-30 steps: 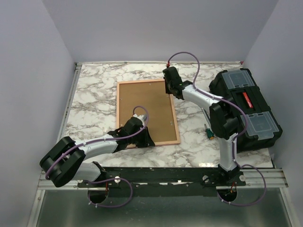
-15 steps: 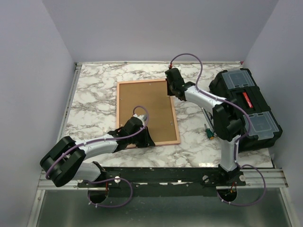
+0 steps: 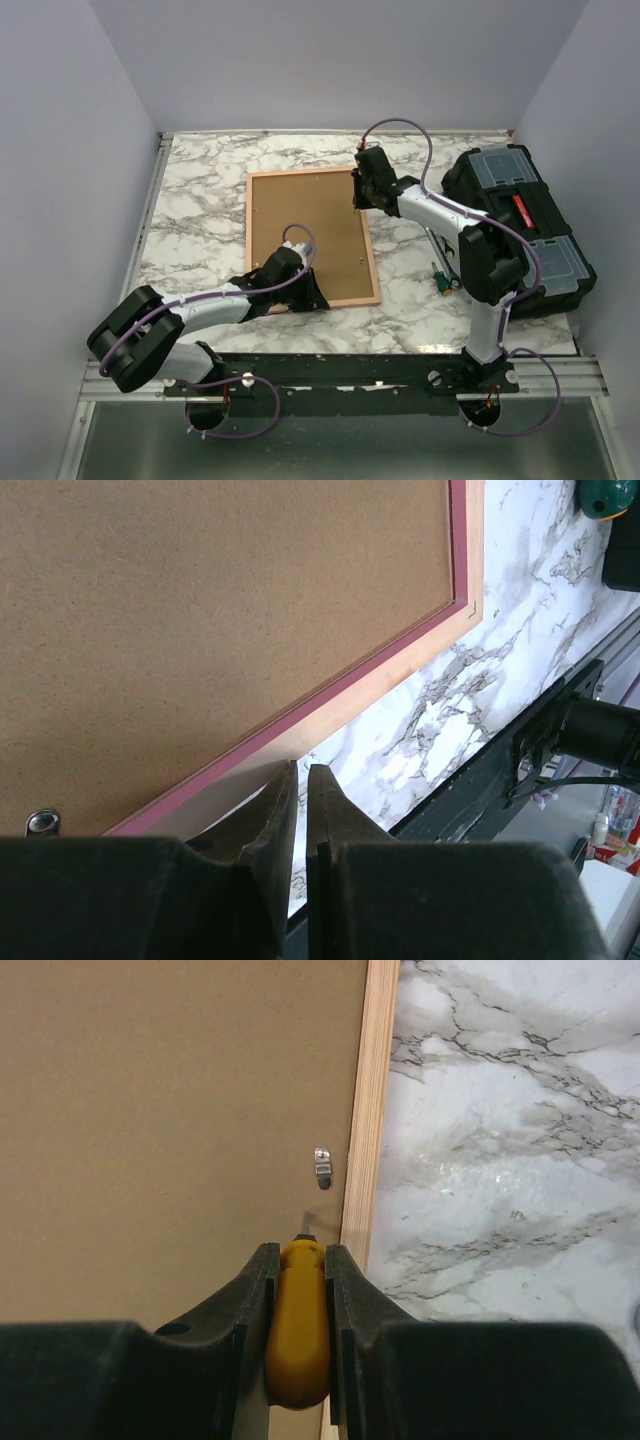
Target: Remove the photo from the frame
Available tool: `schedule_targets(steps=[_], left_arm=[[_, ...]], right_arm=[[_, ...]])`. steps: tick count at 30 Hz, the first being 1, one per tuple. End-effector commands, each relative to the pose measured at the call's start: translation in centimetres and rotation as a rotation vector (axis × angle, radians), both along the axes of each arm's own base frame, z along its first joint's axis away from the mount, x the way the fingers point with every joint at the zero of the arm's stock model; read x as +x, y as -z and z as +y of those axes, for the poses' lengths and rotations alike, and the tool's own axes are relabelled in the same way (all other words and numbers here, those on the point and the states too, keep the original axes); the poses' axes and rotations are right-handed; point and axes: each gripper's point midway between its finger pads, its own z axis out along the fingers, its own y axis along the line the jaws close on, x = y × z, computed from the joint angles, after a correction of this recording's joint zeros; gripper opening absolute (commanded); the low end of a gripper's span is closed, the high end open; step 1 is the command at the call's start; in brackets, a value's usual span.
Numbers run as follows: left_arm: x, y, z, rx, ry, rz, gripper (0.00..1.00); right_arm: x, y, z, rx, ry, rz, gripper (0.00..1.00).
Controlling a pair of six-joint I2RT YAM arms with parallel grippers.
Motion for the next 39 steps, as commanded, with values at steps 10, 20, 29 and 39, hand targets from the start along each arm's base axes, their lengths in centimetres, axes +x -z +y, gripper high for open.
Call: schedule_targets(steps=[10, 20, 29, 39], left_arm=[[0.2, -0.8, -0.2, -0.021, 0.007, -0.019, 0.21], [1.4, -6.2, 1.9, -0.025, -0.013, -0.161, 0.79], [6.7, -7.2, 11.2, 0.026, -0.306, -0.142, 0.91], [6.8, -1.3, 17.9, 0.218, -0.628, 0.099, 0.77]], right_arm=[[-0.3, -3.0, -1.1, -0.032, 0.054, -0.007, 0.01], [-10.6, -6.1, -0.5, 0.061, -0.041, 0.069, 0.01], [-16.6, -7.4, -2.1, 0.195, -0.083, 0.069, 0.01], [-18.6, -9.8, -2.9, 0.273, -0.111, 0.01, 0.01]])
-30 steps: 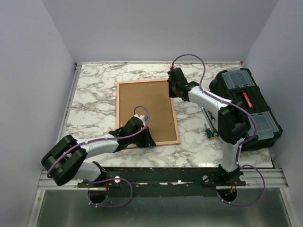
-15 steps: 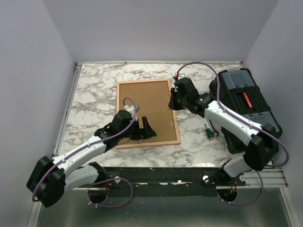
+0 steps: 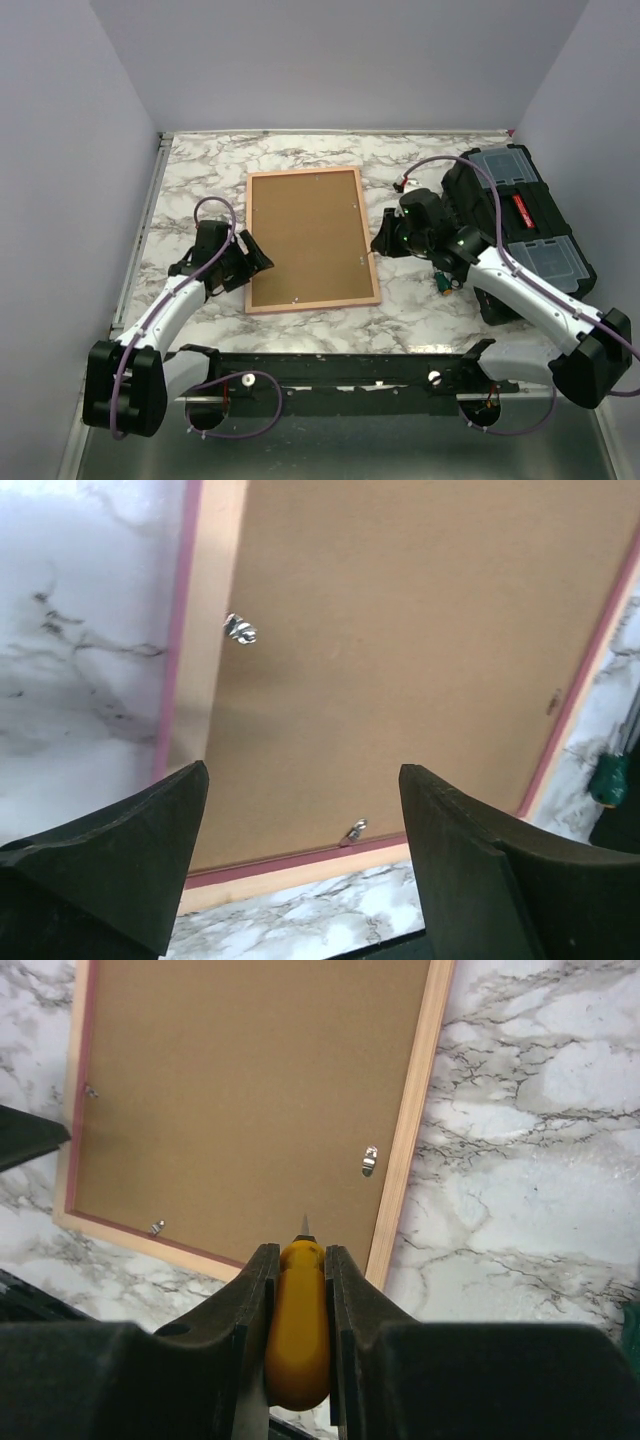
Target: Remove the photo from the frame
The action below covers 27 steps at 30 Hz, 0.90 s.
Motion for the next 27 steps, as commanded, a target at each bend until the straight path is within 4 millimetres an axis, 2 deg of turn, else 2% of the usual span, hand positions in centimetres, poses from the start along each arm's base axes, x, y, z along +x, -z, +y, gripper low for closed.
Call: schedule_targets(steps=[1, 4, 8, 10, 16, 18, 22, 27], left_arm=[[-2.1, 2.7, 2.3, 0.078, -0.118, 0.103, 0.77], [-3.0, 3.6, 2.8, 0.091, -0.143, 0.113, 0.77], [-3.6, 4.0, 3.5, 0.131, -0.162, 0.147, 0.77], [-3.6, 4.1, 3.1, 0.111, -0.15, 0.149, 0.78], [-5.0, 5.7, 2.6, 0.122, -0.129, 0.244, 0.78], [-5.3, 5.7, 2.0, 0.113, -0.126, 0.241, 0.75], [-5.6, 4.6, -1.4, 0.06, -0.077, 0.19, 0.65], [-6.4, 3.0, -9.7, -0.083, 0.069, 0.176, 0.66]], right_arm=[[-0.8, -2.5, 0.1, 0.07, -0.02, -0.051, 0.01], [-1.2, -3.1, -0.2, 0.085, -0.025, -0.072, 0.01], [-1.4, -2.9, -0.2, 0.085, -0.037, -0.072, 0.01], [-1.5, -2.8, -0.1, 0.083, -0.042, -0.066, 0.01], [-1.6, -2.9, 0.1, 0.1, -0.048, -0.066, 0.01], [-1.7, -2.9, 0.1, 0.105, -0.045, -0.067, 0.01], [-1.6, -2.9, -0.1, 0.108, -0.034, -0.072, 0.01], [-1.3, -3.2, -0.4, 0.101, -0.014, -0.086, 0.01]])
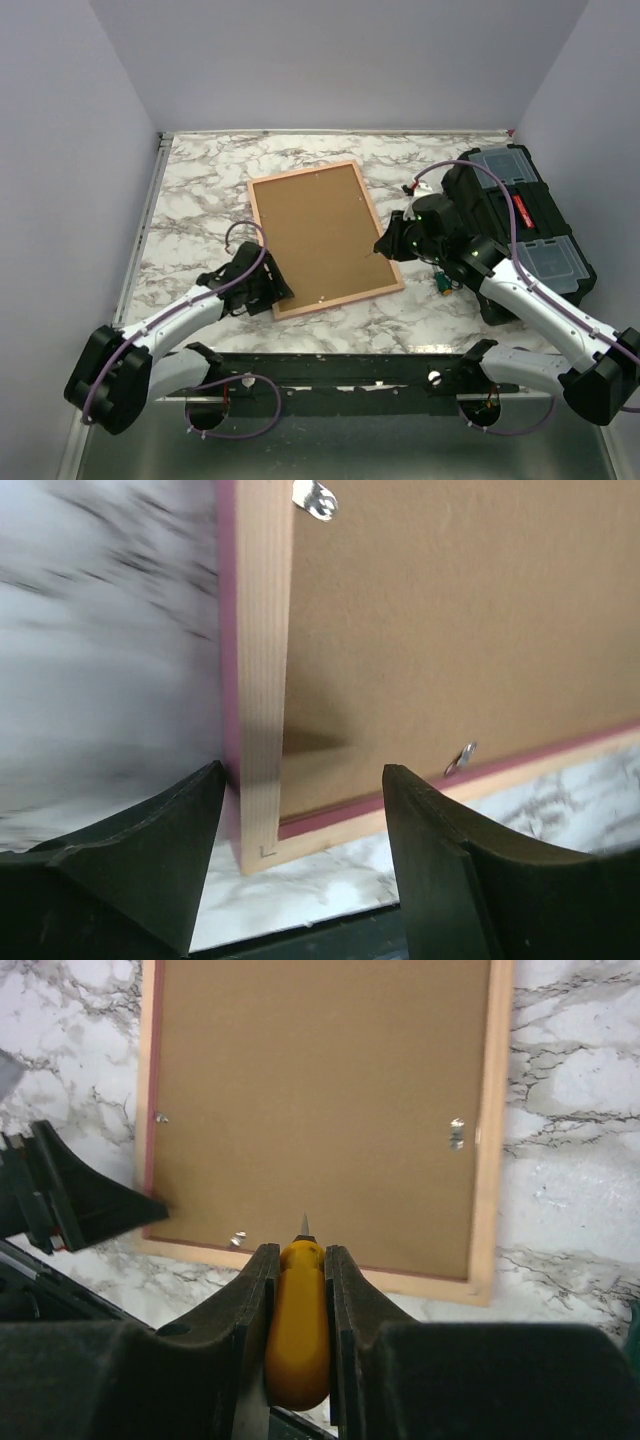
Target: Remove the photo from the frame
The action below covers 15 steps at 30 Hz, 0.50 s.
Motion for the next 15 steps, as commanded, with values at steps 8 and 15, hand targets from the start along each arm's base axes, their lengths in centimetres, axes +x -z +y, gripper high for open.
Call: schedule_targets(steps=[8, 15], left_arm=[[0.1, -9.1, -17.2, -0.387, 0.355, -0.167, 0.78], [5.2, -10.6, -10.6, -0.301, 0.304, -0.248, 0.89]], right_arm=[[1.0, -2.8, -4.0, -0.035, 0.199, -0.114, 0.01], [0.7, -3.0, -4.4, -0.045, 0.201, -0.115, 0.01]])
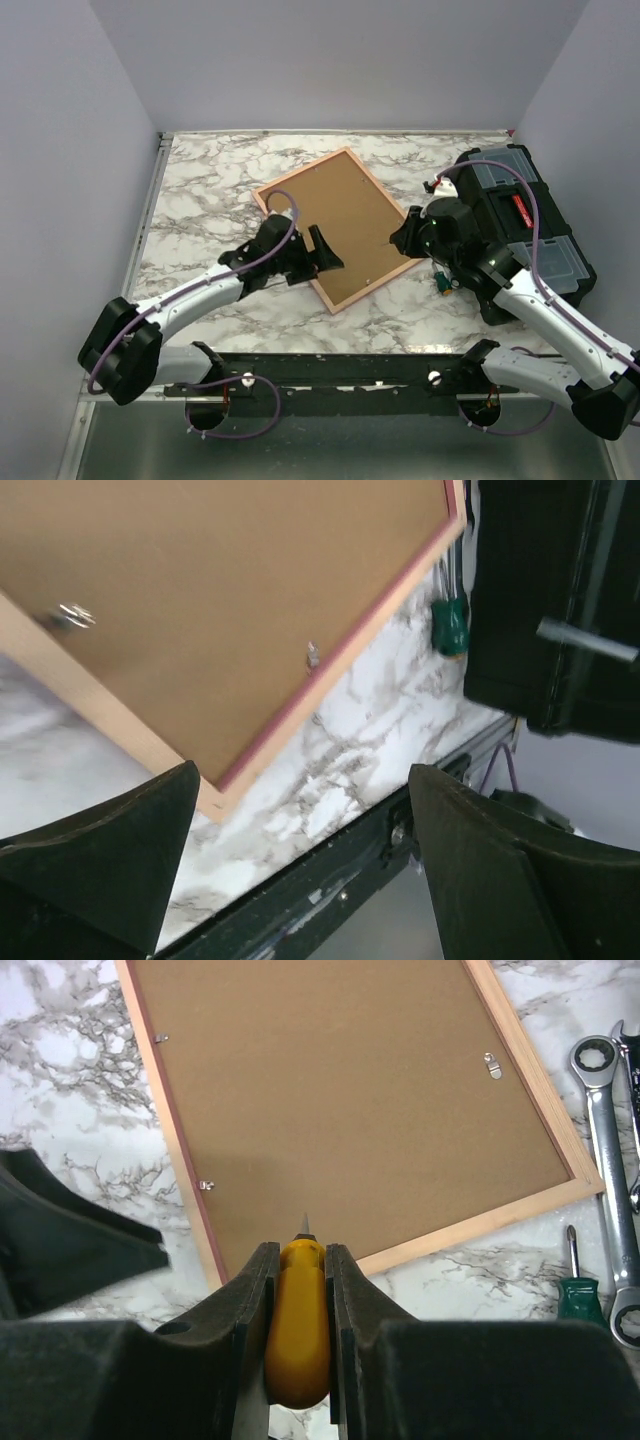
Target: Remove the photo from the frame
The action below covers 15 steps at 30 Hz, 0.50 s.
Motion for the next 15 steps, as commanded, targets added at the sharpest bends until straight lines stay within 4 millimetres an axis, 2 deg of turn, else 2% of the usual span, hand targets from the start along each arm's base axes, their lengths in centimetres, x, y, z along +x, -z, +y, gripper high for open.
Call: schedule_targets(steps=[1, 5, 7, 10, 13, 15], left_arm=[[4.5, -2.1, 5.2, 0.035, -0.063, -0.064, 0.89], [9.1, -2.4, 10.6, 0.116, -0.228, -0.039, 0.88], [11.4, -2.1, 12.5, 0.136, -0.307, 0.01, 0.88], [15.0, -0.3, 14.9, 0.239, -0.404, 0.125, 0.88], [17.3, 2.1, 16.9, 0.381, -0.463, 0.257, 0.87], [19.0, 2.7, 17.4, 0.421, -0.49, 0.277, 0.87]], right_arm=[[0.0, -0.5, -1.0, -0.019, 0.042, -0.014, 0.01], [0.3, -0.7, -0.6, -0.005, 0.031, -0.022, 0.01], [0.4, -0.7, -0.3, -0.002, 0.024, -0.019, 0.01], [0.5, -0.8, 0.0, 0.01, 0.016, -0.023, 0.01], [0.4, -1.1, 0.1, 0.017, 0.013, -0.028, 0.01], [0.4, -1.2, -0.1, 0.016, 0.017, -0.03, 0.01]])
